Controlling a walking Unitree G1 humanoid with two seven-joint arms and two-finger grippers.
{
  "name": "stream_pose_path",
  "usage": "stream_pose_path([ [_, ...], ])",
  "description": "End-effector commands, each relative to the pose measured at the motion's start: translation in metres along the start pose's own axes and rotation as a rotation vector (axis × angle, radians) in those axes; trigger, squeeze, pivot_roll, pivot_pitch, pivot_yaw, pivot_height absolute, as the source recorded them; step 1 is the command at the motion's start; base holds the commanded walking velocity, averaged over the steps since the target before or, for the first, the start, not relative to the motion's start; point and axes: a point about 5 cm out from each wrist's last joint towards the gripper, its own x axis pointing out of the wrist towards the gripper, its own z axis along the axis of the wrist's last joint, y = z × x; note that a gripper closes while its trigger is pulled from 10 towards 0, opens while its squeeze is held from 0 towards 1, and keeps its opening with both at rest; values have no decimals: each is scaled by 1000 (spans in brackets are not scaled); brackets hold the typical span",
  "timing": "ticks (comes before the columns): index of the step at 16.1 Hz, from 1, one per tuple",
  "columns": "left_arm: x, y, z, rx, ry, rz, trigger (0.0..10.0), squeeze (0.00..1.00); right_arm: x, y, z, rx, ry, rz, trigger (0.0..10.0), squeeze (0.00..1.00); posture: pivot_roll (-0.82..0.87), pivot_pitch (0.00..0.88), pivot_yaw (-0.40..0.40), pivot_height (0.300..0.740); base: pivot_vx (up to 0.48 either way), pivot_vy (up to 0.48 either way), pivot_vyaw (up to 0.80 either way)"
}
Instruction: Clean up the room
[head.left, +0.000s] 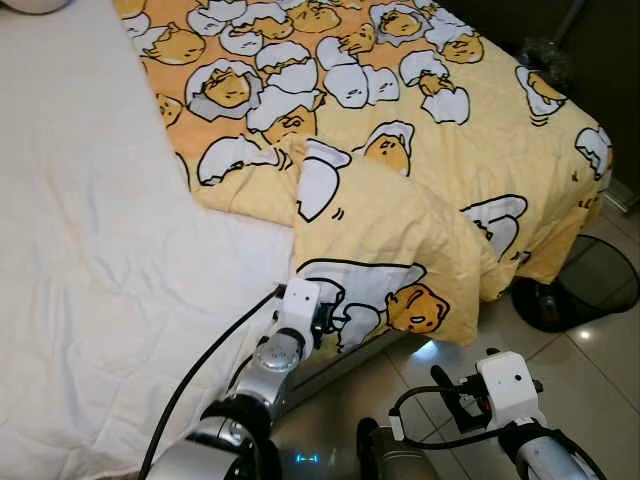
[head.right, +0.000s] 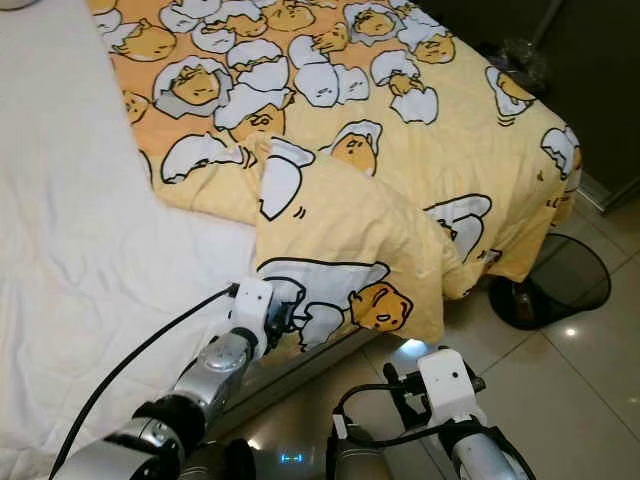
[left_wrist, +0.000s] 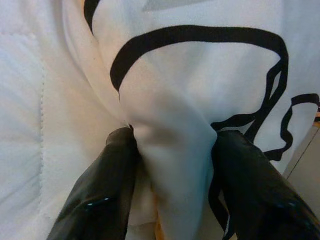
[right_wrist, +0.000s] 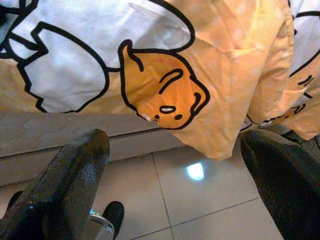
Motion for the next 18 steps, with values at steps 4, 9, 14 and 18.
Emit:
stream_pose_path([
  [4, 0, -9, -5, -16, 35, -57, 0, 0, -2, 0, -7, 1, 33, 2, 10000, 0, -302, 208, -6, 740, 0, 0, 0],
  [9, -1, -7, -6, 8, 14, -82, 0, 0, 2, 1, -7, -2, 28, 12, 10000, 0, -290, 181, -3, 740, 0, 0, 0],
  [14, -3, -6, -11, -12, 20, -69, 10000, 0, 7, 3, -6, -7, 21, 24, 10000, 0, -276, 163, -1, 740, 0, 0, 0],
  [18, -5, 1, -10, 119, -9, -120, 10000, 0, 11, 5, -3, -6, 8, 32, 10000, 0, -269, 156, 2, 740, 0, 0, 0],
])
